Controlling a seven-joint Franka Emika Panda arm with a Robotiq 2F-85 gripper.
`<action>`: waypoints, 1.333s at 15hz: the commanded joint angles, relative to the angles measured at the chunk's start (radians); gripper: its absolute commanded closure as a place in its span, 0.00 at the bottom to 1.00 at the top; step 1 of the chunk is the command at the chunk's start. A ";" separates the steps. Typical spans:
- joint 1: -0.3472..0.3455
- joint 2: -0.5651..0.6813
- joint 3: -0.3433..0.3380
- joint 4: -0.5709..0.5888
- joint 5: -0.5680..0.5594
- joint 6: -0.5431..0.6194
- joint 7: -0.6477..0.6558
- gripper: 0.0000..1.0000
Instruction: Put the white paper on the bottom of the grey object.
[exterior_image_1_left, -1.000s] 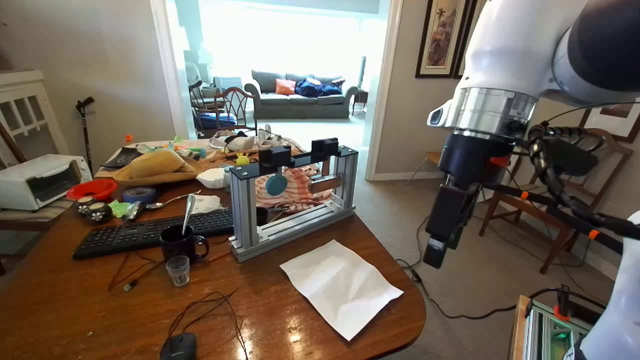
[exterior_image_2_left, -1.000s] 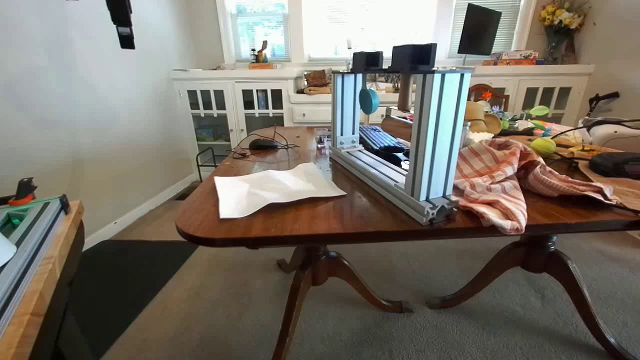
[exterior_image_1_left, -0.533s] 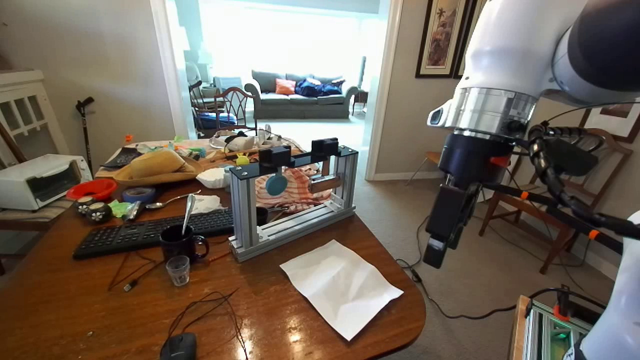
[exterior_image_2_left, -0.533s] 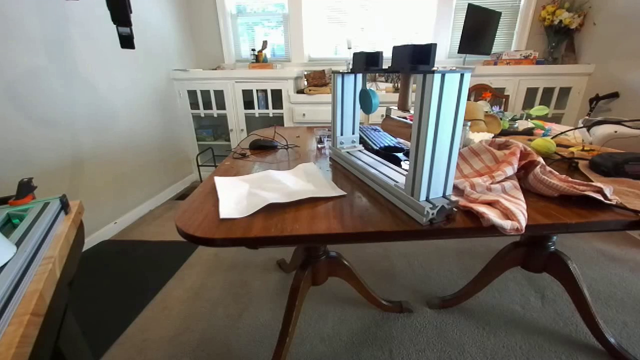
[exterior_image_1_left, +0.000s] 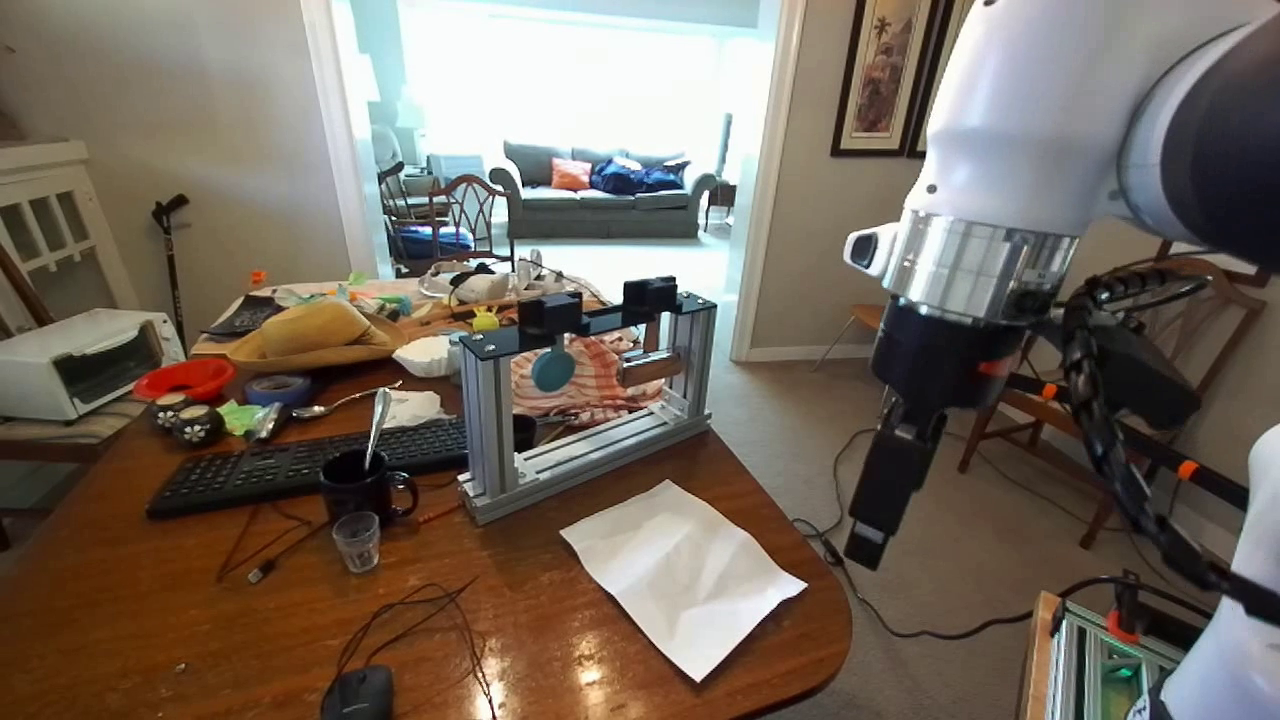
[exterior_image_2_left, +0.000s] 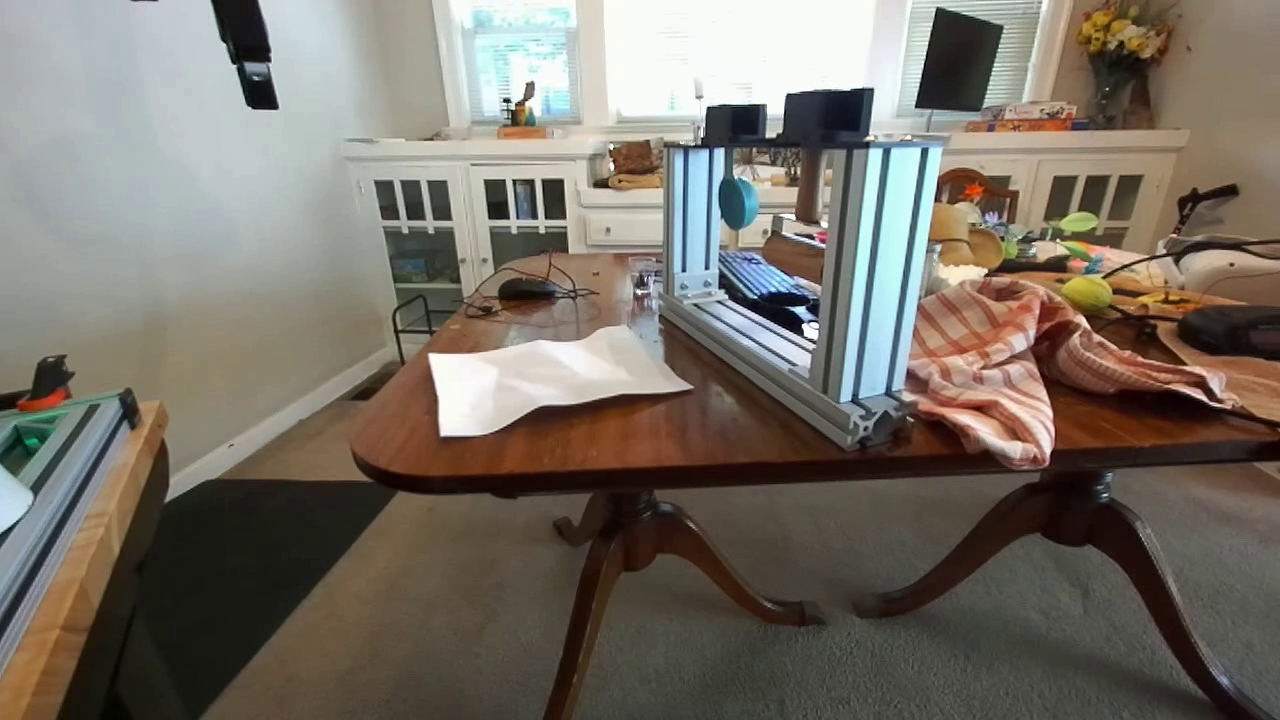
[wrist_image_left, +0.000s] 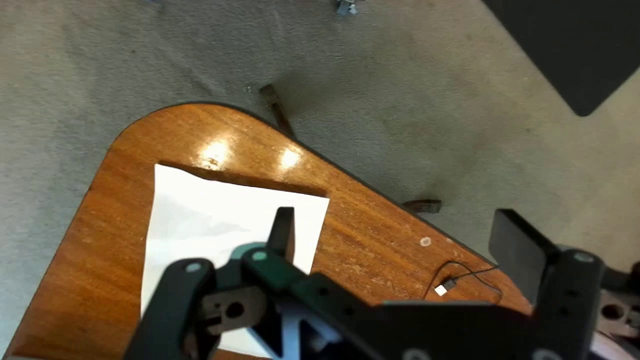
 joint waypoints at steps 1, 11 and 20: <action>-0.016 0.090 0.125 0.000 -0.126 0.087 0.054 0.00; -0.145 0.414 0.272 -0.010 -0.789 0.346 0.145 0.00; -0.084 0.454 0.205 -0.005 -0.821 0.342 0.114 0.00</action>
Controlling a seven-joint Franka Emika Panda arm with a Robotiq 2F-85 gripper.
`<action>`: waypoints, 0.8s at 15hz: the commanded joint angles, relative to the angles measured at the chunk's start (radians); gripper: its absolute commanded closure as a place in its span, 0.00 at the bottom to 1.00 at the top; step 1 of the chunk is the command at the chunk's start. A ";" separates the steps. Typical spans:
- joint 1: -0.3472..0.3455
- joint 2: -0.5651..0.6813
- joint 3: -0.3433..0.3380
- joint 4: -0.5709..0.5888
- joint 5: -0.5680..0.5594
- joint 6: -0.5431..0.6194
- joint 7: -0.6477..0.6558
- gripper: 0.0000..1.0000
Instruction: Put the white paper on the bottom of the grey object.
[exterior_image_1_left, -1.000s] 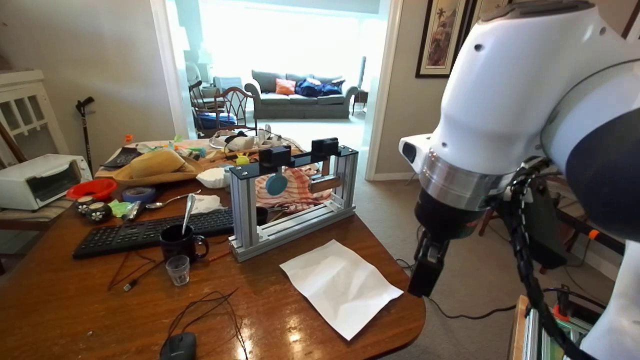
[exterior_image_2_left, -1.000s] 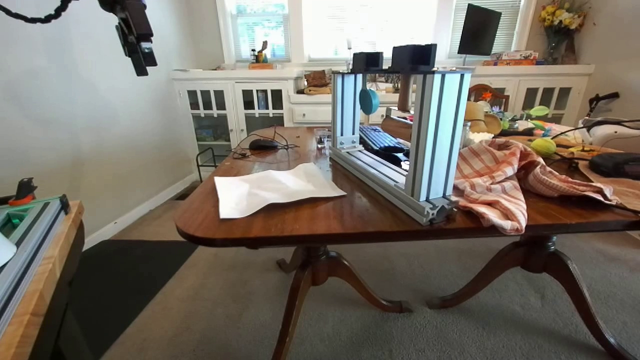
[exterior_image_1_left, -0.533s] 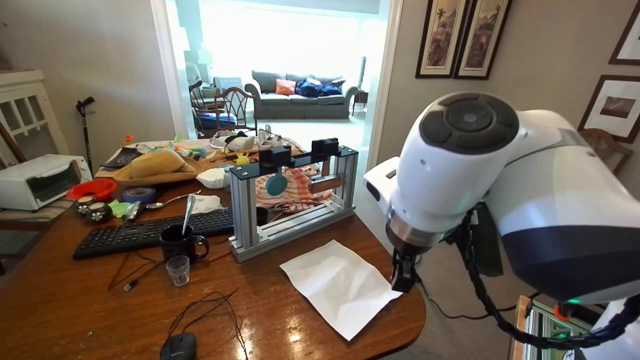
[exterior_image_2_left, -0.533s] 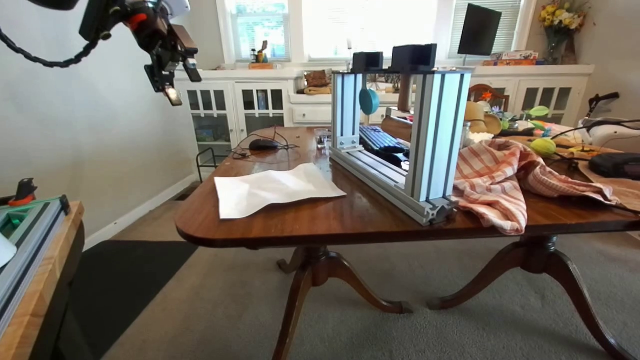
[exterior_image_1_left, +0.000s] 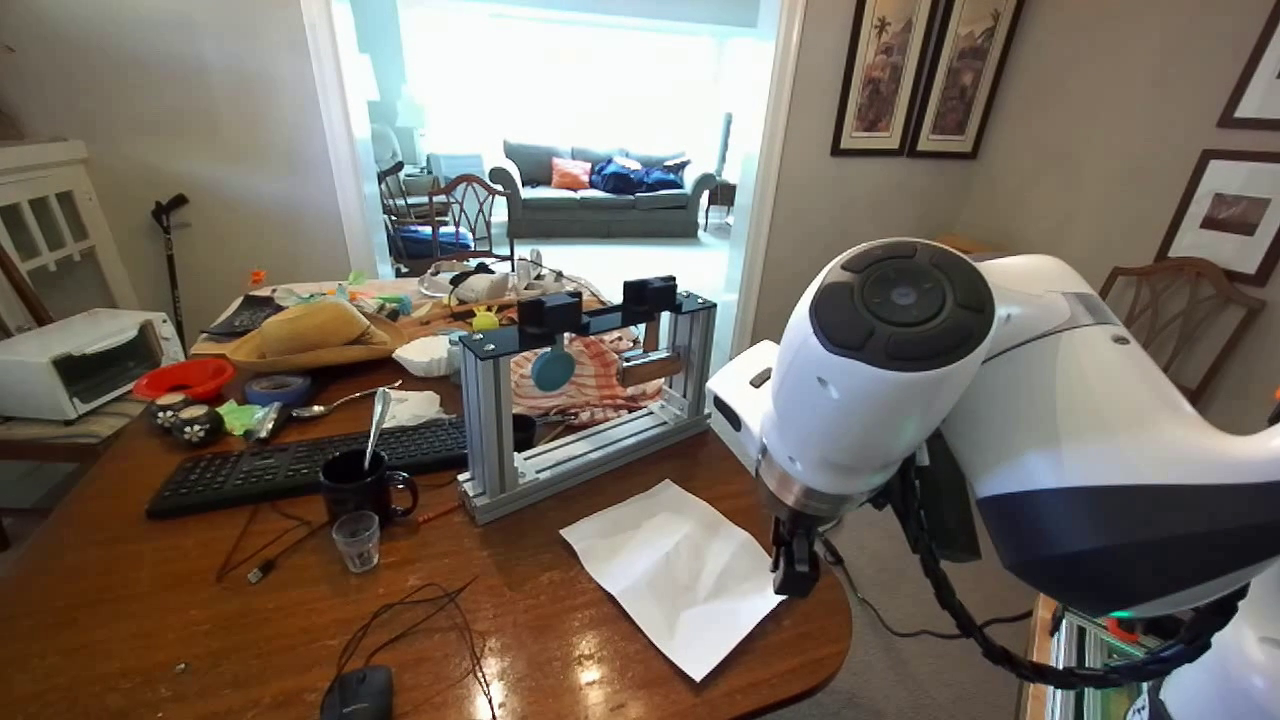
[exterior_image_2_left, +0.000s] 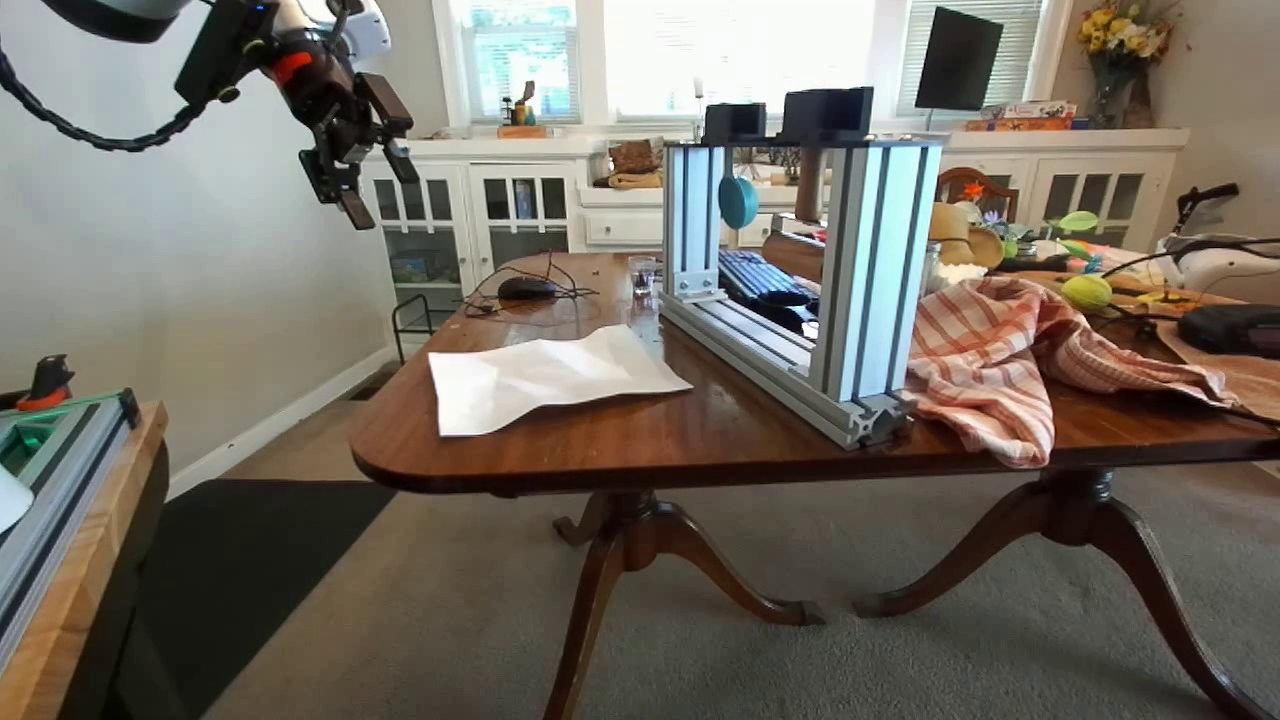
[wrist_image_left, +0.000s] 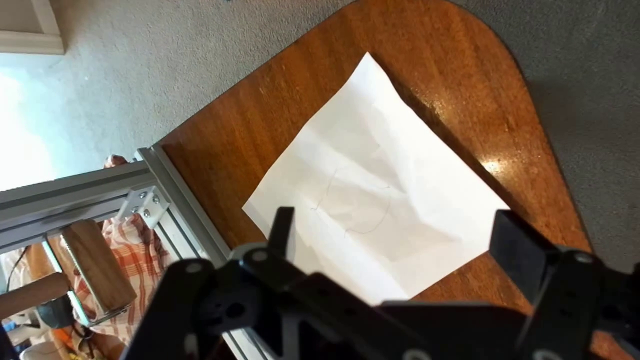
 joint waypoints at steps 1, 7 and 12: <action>0.027 0.062 -0.011 0.001 -0.078 0.020 0.019 0.00; 0.062 0.237 0.051 -0.006 -0.379 -0.050 0.130 0.00; 0.113 0.386 -0.026 -0.014 -0.600 -0.058 0.224 0.00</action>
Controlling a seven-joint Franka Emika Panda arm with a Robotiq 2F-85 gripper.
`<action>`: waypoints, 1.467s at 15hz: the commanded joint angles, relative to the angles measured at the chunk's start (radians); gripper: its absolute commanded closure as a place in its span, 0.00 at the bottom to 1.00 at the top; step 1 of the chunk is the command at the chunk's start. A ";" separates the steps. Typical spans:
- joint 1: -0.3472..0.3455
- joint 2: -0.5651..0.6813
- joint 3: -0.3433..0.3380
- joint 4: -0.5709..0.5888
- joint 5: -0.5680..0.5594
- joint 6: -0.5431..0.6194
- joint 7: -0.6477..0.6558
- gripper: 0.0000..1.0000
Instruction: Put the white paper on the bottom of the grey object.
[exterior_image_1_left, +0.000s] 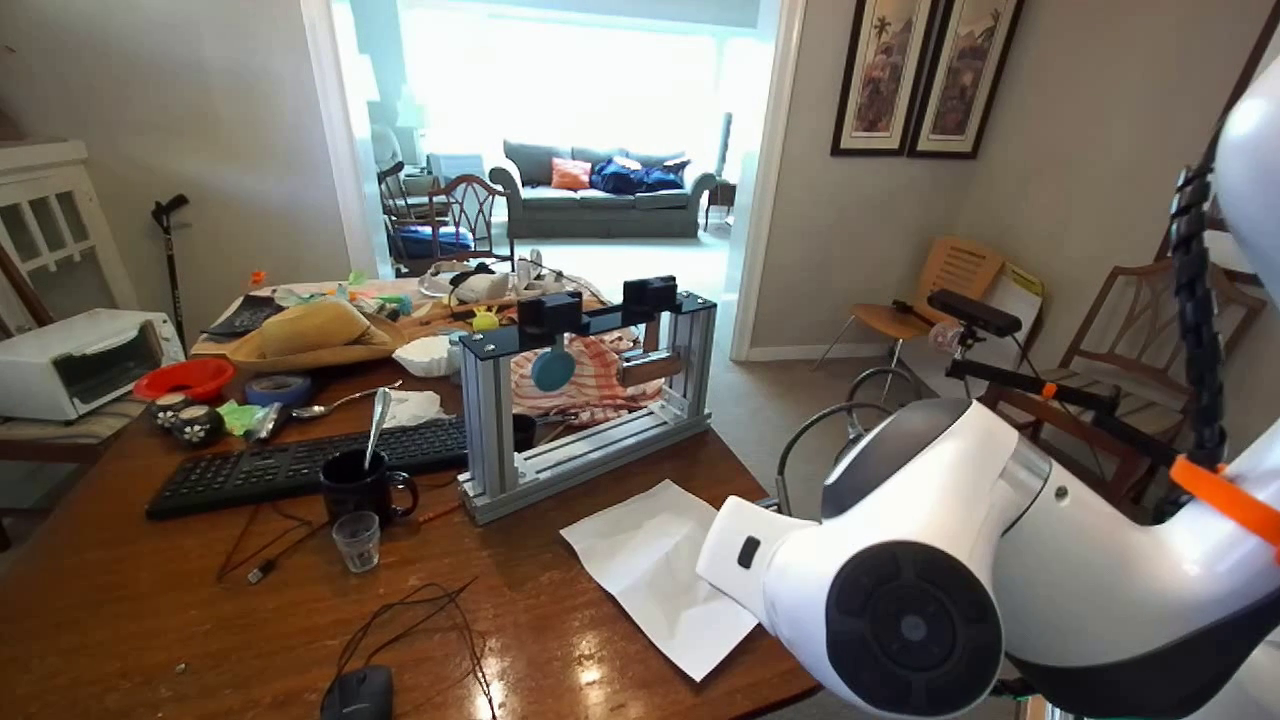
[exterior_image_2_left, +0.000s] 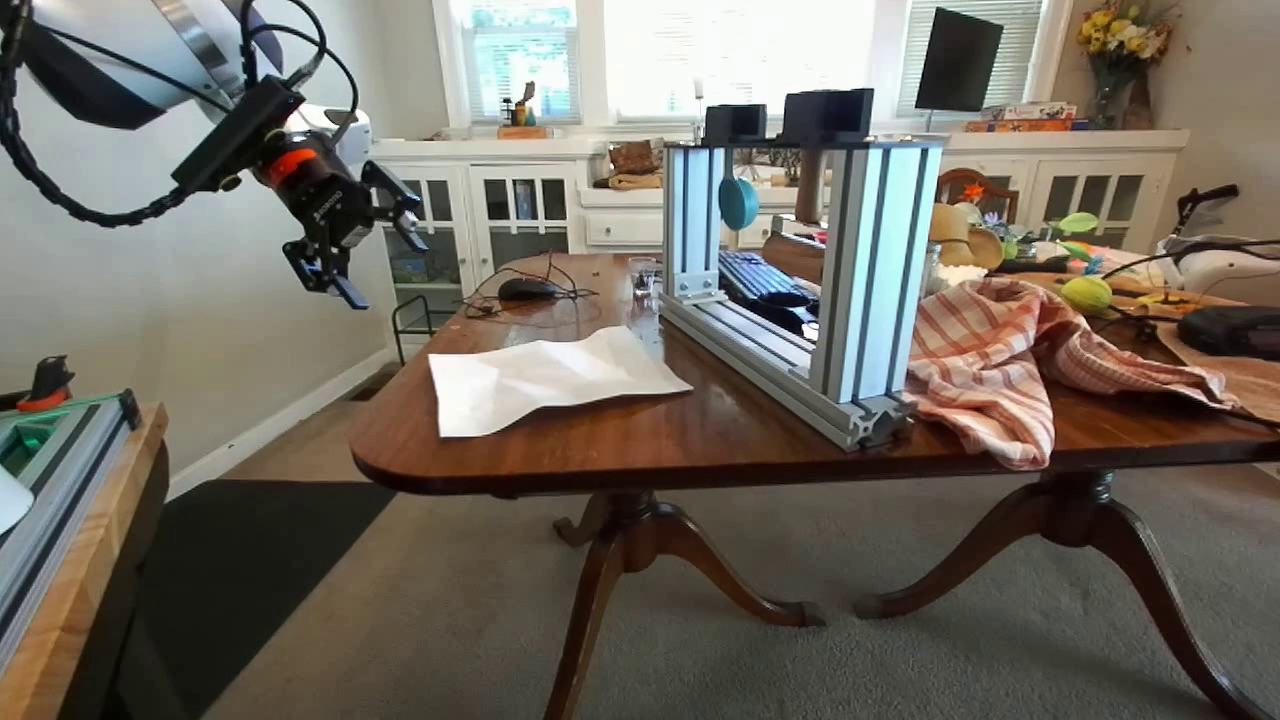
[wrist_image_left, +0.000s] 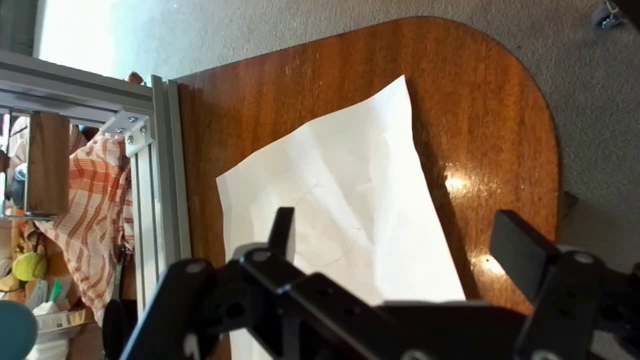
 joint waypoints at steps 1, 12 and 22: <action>0.044 0.114 -0.075 -0.001 -0.148 -0.014 0.075 0.00; 0.081 0.165 -0.176 0.010 -0.214 0.021 0.109 0.00; 0.099 0.244 -0.200 0.008 -0.344 -0.034 0.285 0.00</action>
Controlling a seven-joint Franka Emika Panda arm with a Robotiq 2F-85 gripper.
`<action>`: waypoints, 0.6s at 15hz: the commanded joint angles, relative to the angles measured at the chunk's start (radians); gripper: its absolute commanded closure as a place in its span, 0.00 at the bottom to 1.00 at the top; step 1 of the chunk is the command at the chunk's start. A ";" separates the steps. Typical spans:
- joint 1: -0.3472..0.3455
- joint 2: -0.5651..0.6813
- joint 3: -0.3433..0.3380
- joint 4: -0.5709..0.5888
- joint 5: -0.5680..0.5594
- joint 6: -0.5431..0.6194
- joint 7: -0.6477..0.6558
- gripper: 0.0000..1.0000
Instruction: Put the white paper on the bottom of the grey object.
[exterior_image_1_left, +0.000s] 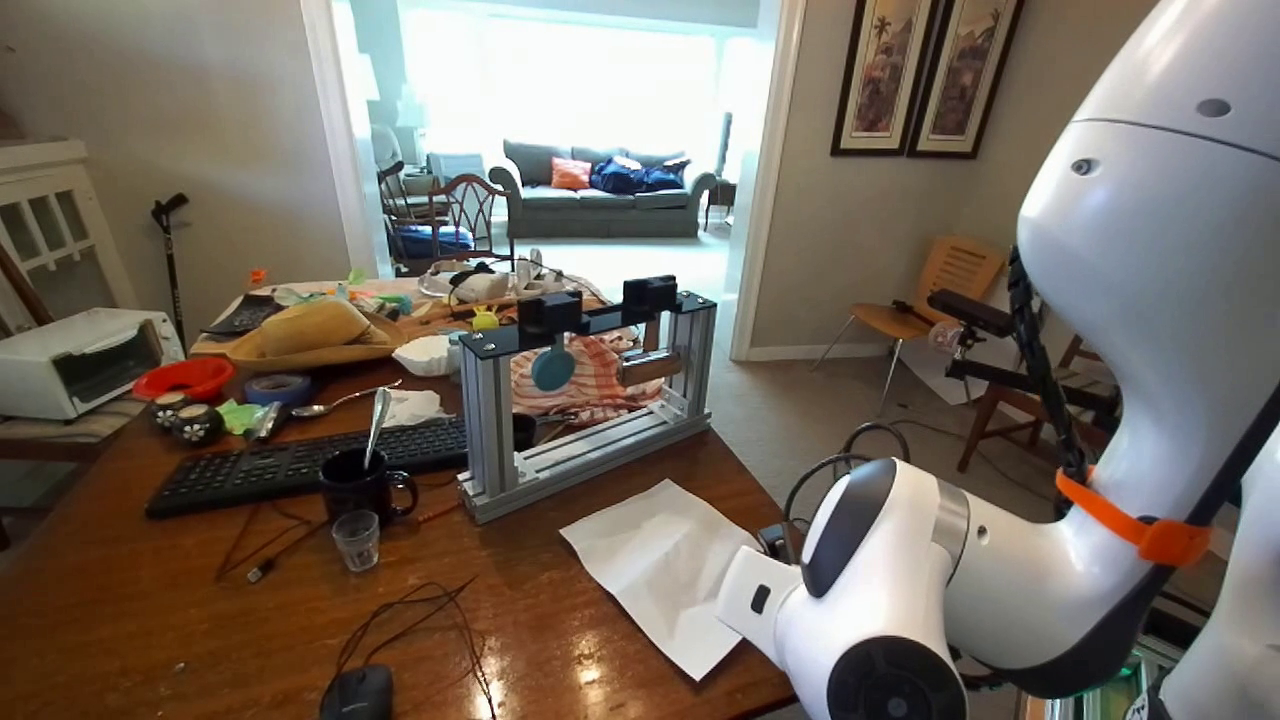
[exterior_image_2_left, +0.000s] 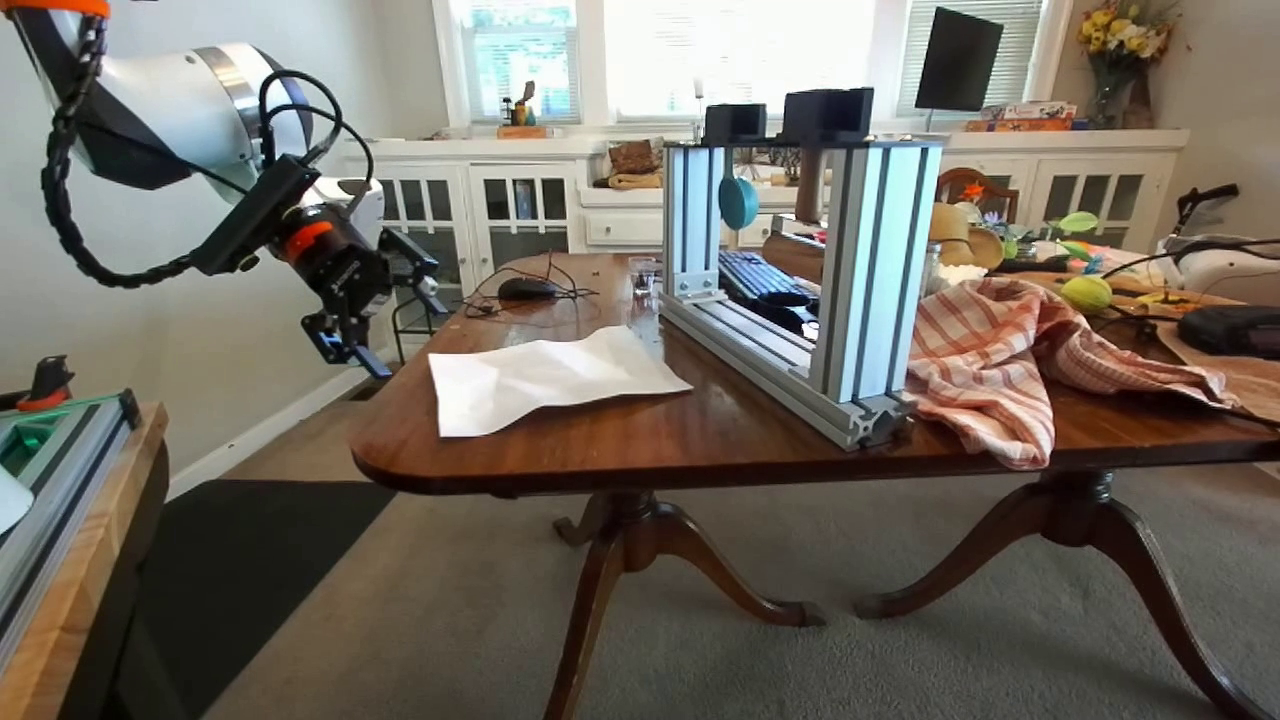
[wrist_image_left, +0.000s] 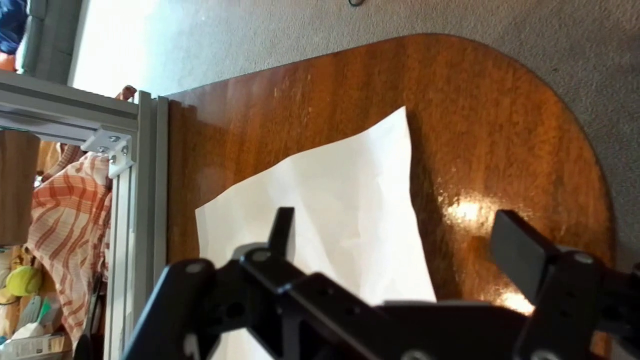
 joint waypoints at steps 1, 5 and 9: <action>0.013 0.012 -0.014 0.000 0.004 0.001 0.008 0.00; 0.017 0.037 -0.019 0.010 -0.040 -0.016 0.045 0.00; 0.015 0.044 -0.028 0.018 -0.118 -0.038 0.077 0.00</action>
